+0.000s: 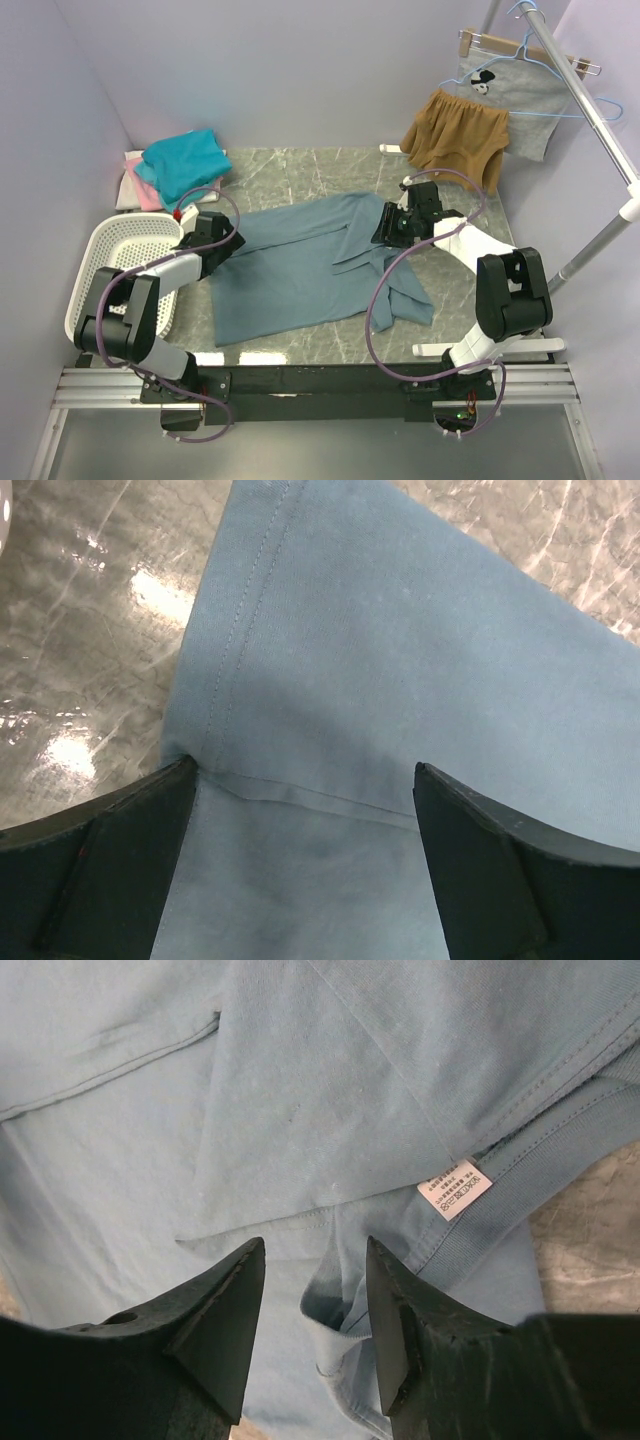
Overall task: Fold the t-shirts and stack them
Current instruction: Flatten out the tshirt
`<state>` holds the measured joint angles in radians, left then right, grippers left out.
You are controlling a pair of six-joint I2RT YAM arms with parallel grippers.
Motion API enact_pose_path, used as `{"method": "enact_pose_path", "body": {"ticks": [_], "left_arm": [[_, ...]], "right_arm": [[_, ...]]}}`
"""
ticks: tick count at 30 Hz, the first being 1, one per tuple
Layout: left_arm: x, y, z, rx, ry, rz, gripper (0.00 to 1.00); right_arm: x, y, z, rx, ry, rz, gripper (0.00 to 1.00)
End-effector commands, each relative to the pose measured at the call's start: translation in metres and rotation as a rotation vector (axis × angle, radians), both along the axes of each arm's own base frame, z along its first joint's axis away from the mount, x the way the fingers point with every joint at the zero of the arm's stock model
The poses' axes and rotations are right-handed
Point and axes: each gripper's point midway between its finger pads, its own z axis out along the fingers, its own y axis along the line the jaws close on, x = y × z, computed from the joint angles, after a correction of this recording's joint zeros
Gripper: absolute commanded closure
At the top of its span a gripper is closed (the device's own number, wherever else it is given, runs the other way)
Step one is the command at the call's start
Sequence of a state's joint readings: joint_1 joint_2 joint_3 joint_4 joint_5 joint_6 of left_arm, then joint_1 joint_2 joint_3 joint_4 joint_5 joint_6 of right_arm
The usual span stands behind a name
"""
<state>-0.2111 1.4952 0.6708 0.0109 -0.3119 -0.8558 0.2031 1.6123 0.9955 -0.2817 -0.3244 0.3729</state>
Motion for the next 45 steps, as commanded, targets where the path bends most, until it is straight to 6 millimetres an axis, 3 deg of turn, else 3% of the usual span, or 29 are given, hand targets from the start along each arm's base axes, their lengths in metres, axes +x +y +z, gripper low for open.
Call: {"method": "enact_pose_path", "body": {"ticks": [1, 6, 9, 13, 19, 24, 30, 32, 33, 42, 45], "left_arm": [[-0.005, -0.002, 0.003, -0.012, 0.009, -0.006, 0.07], [-0.008, -0.002, 0.009, -0.007, 0.0, -0.02, 0.21], [-0.01, -0.002, -0.003, 0.007, 0.042, -0.027, 0.4], [-0.009, -0.005, -0.017, 0.006, 0.092, -0.035, 0.57], [-0.007, -0.007, -0.028, 0.01, 0.129, -0.045, 0.6], [-0.005, -0.003, -0.015, 0.02, 0.1, -0.036, 0.67], [-0.008, 0.003, 0.0, 0.044, 0.09, -0.018, 0.68], [-0.009, 0.004, 0.0, 0.047, 0.091, -0.015, 0.83], [-0.011, 0.005, -0.002, 0.048, 0.097, -0.009, 0.99], [-0.009, 0.002, -0.007, 0.04, 0.107, -0.016, 0.99], [-0.001, 0.0, 0.009, 0.036, 0.053, -0.027, 0.99]], "right_arm": [[0.004, 0.0, 0.009, -0.006, -0.034, 0.004, 0.49], [0.005, 0.002, 0.007, -0.002, -0.033, 0.009, 0.5], [0.005, 0.001, 0.006, -0.001, -0.031, 0.01, 0.5], [0.004, 0.001, 0.005, -0.009, -0.028, 0.014, 0.5], [0.002, -0.002, 0.005, -0.023, -0.032, 0.013, 0.5], [0.002, -0.002, 0.004, -0.024, -0.029, 0.011, 0.5], [0.003, -0.001, 0.003, -0.017, -0.027, 0.013, 0.5], [0.002, -0.001, 0.002, -0.018, -0.024, 0.012, 0.5], [0.002, -0.001, 0.001, -0.02, -0.023, 0.014, 0.5], [0.002, -0.002, 0.001, -0.023, -0.021, 0.013, 0.5], [0.001, -0.003, 0.001, -0.03, -0.023, 0.012, 0.5]]}}
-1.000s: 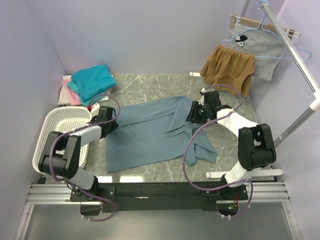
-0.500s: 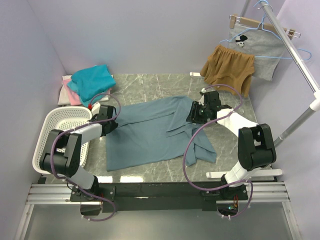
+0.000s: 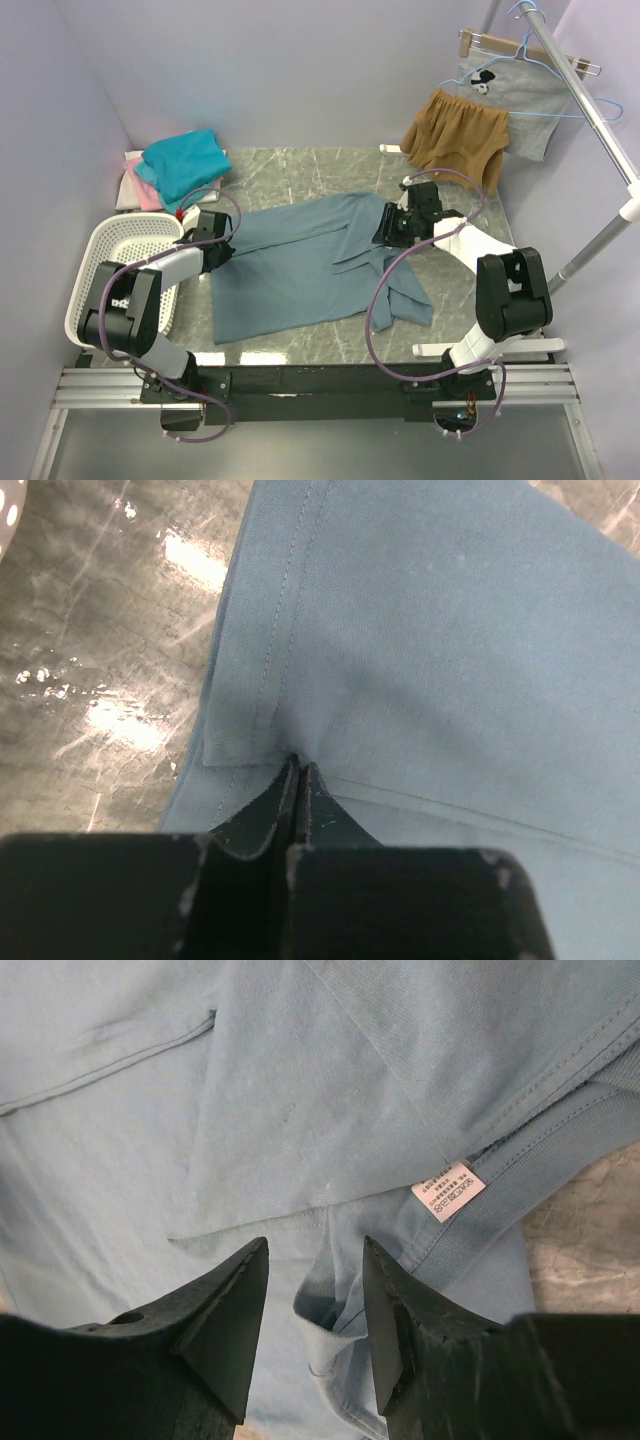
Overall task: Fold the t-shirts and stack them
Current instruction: Flatten out the tshirt
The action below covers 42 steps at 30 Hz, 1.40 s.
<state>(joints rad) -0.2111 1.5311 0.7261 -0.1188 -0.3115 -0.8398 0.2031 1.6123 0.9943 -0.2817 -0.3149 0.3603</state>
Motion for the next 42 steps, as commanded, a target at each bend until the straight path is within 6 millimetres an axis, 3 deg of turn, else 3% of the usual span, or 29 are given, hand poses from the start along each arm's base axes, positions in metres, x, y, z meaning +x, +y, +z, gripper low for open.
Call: {"method": "enact_pose_path", "body": {"ticks": [1, 8, 12, 23, 26, 29, 33, 42], "left_arm": [[0.012, -0.002, 0.026, 0.004, -0.077, -0.021, 0.99], [0.031, 0.003, 0.082, 0.051, -0.198, -0.03, 0.99], [0.039, -0.004, 0.095, 0.028, -0.233, -0.056, 0.99], [0.034, -0.009, 0.063, 0.02, -0.16, -0.092, 0.99], [0.043, -0.013, 0.066, 0.007, -0.179, -0.1, 0.99], [0.051, -0.016, 0.071, 0.007, -0.175, -0.113, 0.99], [0.058, -0.017, 0.078, 0.003, -0.187, -0.126, 0.99], [0.057, -0.02, 0.082, -0.02, -0.195, -0.145, 0.99]], "right_arm": [[0.001, -0.002, 0.004, -0.019, -0.024, 0.008, 0.5], [0.002, -0.01, 0.01, -0.059, -0.047, -0.009, 0.5], [0.004, -0.012, 0.015, -0.065, -0.06, -0.016, 0.5], [0.004, -0.013, 0.013, -0.076, -0.057, -0.02, 0.49], [0.006, -0.014, 0.013, -0.072, -0.058, -0.026, 0.48], [0.007, -0.005, 0.019, -0.017, -0.062, -0.012, 0.38], [0.013, 0.0, 0.015, 0.023, -0.047, -0.034, 0.36], [0.039, -0.037, -0.009, -0.143, -0.046, -0.209, 0.36]]}}
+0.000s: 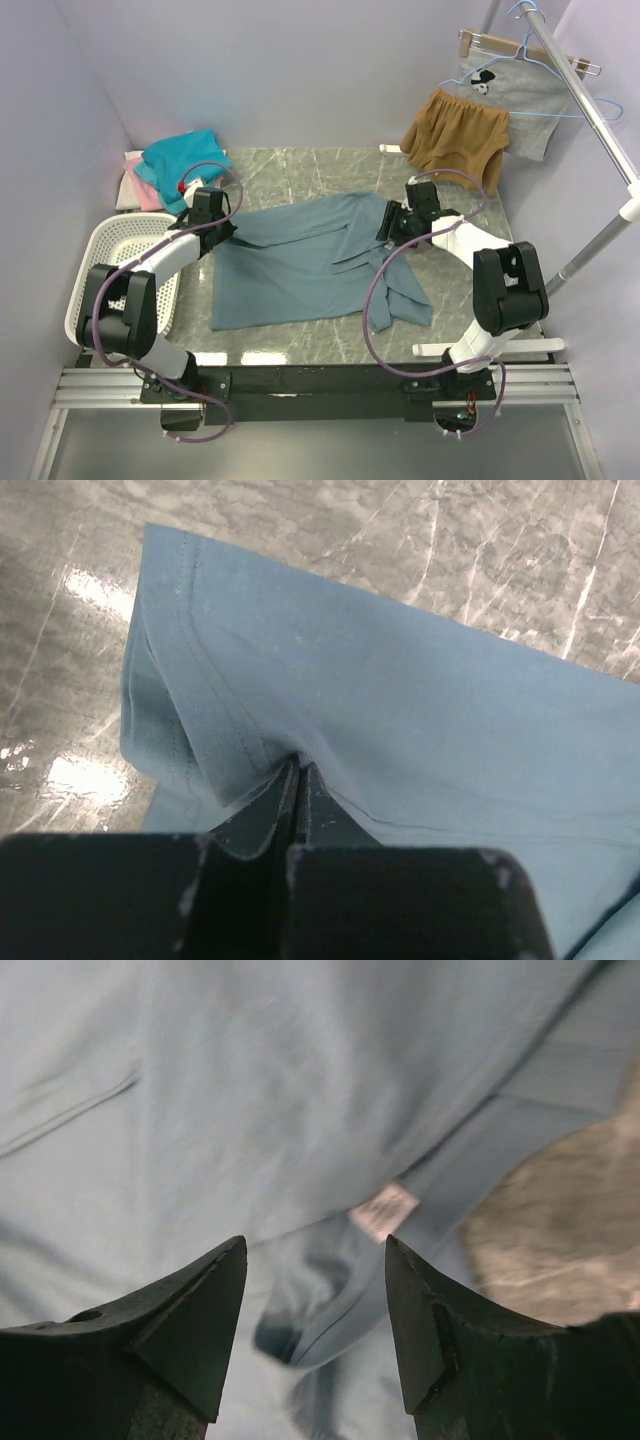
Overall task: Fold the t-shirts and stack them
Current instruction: Flatten out the tshirt
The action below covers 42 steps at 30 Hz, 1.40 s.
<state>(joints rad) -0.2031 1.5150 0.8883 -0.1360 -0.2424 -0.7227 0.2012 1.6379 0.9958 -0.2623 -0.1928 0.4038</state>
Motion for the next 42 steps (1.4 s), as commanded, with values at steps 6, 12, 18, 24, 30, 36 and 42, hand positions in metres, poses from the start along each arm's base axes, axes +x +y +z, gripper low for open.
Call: {"method": "enact_pose_path", "body": {"ticks": [6, 12, 18, 24, 30, 36, 42], "left_arm": [[0.013, -0.006, 0.022, -0.024, -0.063, -0.033, 0.99], [0.012, -0.006, 0.02, -0.023, -0.058, -0.035, 0.99], [0.012, -0.007, 0.019, -0.026, -0.056, -0.038, 0.99], [0.012, -0.009, 0.014, -0.031, -0.045, -0.044, 0.99], [0.012, -0.007, 0.023, -0.015, -0.05, -0.051, 0.99], [0.013, -0.006, 0.07, -0.029, -0.138, -0.068, 0.99], [0.008, 0.003, 0.121, -0.02, -0.219, -0.072, 0.99]], "right_arm": [[0.043, -0.02, -0.009, -0.057, -0.033, -0.122, 0.36], [0.056, -0.013, -0.012, -0.017, -0.086, -0.12, 0.39], [0.062, -0.011, -0.008, -0.007, -0.111, -0.115, 0.5], [0.065, -0.004, -0.009, 0.024, -0.11, -0.091, 0.93], [0.055, -0.004, 0.055, 0.051, -0.268, -0.062, 1.0], [0.027, -0.032, 0.163, -0.034, -0.492, -0.1, 1.0], [0.01, -0.046, 0.229, -0.076, -0.591, -0.125, 1.0]]}}
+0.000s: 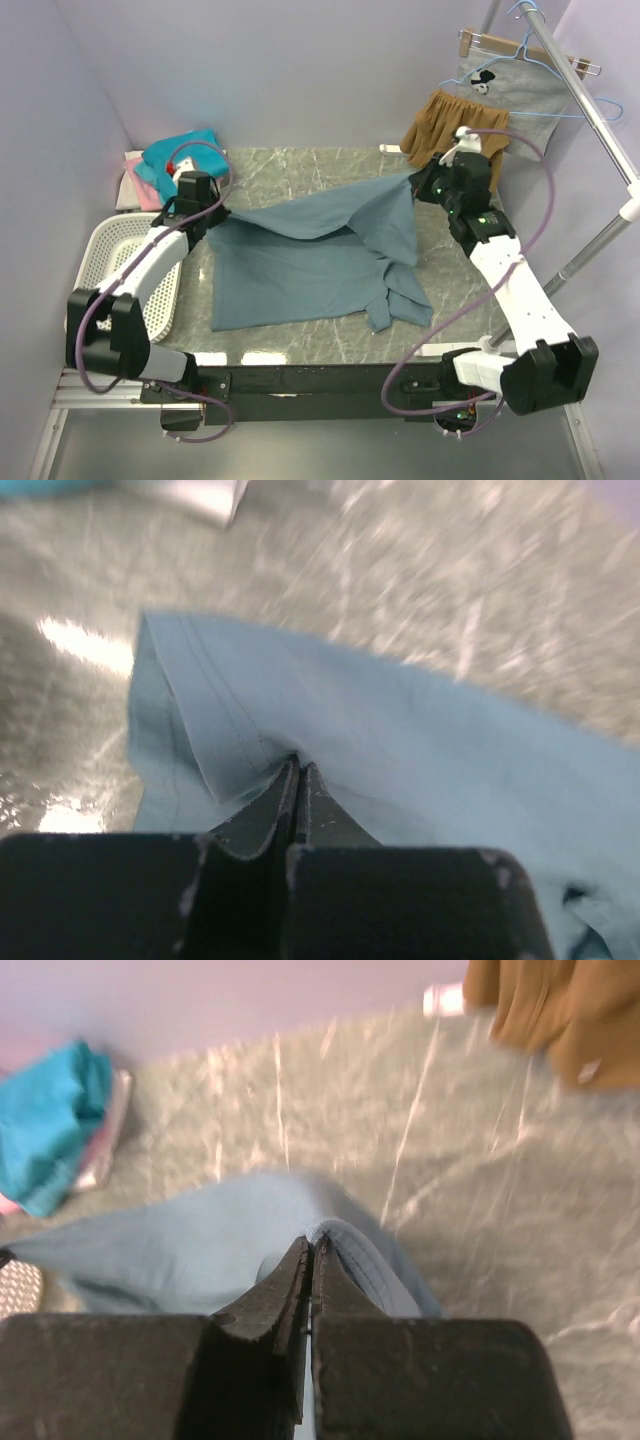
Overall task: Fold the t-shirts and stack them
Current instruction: Flatten out the tshirt
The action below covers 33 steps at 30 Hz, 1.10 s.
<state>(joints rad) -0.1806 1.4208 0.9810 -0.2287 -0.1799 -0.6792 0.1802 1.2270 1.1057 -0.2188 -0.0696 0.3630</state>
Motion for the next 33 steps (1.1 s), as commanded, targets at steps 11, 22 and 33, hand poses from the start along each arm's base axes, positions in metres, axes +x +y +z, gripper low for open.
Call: {"method": "enact_pose_path", "body": {"ticks": [11, 22, 33], "left_arm": [[-0.033, 0.039, 0.153, 0.063, -0.291, 0.027, 0.99], [-0.103, 0.059, 0.251, 0.143, -0.471, 0.029, 0.99], [-0.207, 0.059, 0.366, 0.146, -0.721, -0.02, 0.99]], "right_arm": [[-0.046, -0.025, 0.094, -0.046, -0.139, -0.014, 1.0], [-0.13, -0.039, 0.188, -0.03, -0.323, -0.032, 1.0], [-0.254, -0.05, 0.275, -0.008, -0.562, 0.004, 1.0]]}}
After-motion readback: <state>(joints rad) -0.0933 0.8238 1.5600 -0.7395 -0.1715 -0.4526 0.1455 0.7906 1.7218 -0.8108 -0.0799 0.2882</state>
